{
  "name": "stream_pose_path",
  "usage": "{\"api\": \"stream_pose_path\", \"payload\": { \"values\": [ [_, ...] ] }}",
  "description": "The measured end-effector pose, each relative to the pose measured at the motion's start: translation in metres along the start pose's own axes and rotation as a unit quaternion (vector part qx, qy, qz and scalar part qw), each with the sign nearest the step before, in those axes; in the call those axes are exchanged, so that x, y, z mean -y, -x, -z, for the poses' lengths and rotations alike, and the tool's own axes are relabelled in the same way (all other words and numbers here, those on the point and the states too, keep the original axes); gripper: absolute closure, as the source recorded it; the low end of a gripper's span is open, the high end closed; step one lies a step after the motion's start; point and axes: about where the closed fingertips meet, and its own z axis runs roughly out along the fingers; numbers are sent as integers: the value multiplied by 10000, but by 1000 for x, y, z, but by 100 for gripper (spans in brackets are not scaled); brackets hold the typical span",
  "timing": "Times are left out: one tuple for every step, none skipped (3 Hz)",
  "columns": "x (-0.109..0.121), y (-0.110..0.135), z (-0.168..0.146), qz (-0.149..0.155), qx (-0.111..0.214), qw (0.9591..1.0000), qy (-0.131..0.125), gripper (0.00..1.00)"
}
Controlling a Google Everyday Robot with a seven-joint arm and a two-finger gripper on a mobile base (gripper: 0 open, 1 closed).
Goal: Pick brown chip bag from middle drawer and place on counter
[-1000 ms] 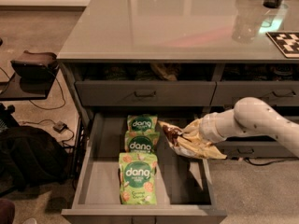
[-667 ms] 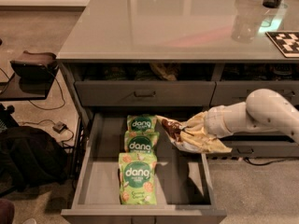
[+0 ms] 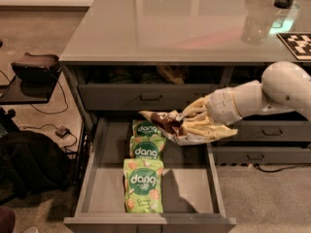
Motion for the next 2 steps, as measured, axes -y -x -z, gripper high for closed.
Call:
{"api": "stream_pose_path", "payload": {
  "values": [
    [16, 46, 11, 691, 363, 9969, 116, 100],
    [27, 83, 26, 1212, 673, 9903, 109, 100]
  ]
}}
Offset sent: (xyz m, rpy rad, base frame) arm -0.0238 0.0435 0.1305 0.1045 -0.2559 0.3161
